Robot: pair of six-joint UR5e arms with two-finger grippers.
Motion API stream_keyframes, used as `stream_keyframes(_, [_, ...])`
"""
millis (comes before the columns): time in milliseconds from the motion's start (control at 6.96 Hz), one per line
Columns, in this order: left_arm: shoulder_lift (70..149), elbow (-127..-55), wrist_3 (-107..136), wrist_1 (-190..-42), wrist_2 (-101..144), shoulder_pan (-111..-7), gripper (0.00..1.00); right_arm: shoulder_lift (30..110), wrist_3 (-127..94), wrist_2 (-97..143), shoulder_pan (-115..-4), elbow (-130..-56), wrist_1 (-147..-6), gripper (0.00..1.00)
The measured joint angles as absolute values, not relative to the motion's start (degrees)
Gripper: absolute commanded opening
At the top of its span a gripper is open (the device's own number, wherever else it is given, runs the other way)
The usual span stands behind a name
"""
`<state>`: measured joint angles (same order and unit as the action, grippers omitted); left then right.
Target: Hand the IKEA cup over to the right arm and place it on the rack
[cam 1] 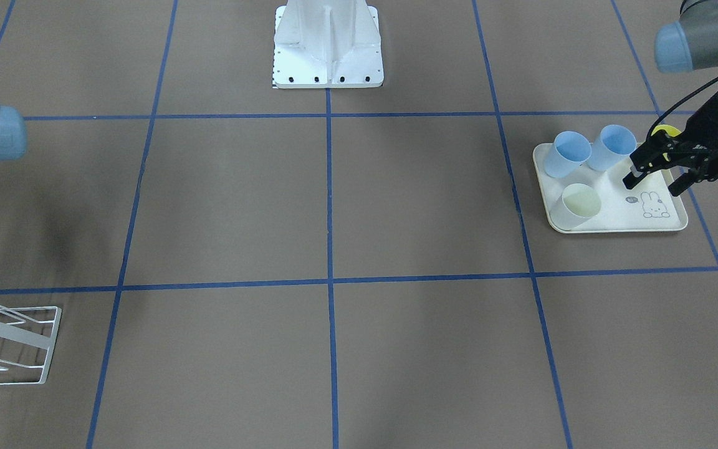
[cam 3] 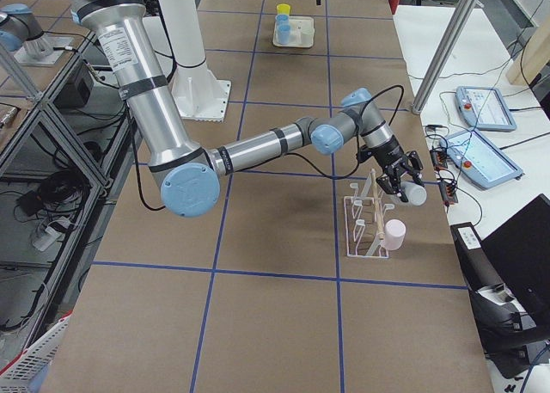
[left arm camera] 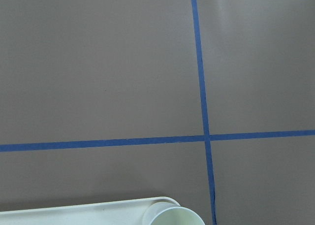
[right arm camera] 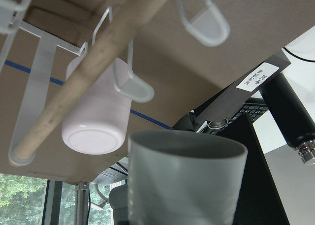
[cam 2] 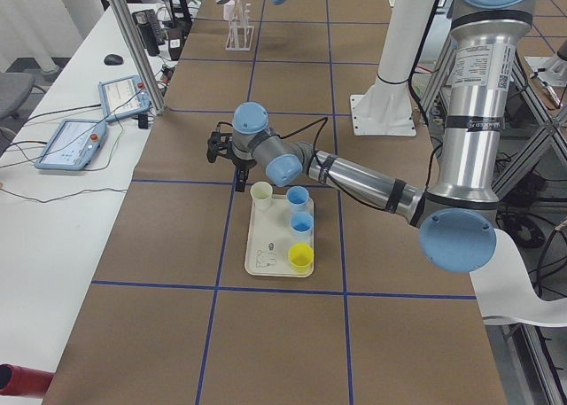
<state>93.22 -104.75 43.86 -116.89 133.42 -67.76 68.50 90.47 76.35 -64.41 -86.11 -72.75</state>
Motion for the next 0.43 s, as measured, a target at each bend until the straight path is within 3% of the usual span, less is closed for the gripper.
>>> stream_keyframes(431, [93.17,-104.73,43.86,-116.89,133.42,-67.76,1.00,68.71,89.25,75.47,-63.60,-81.18,-64.87,0.21])
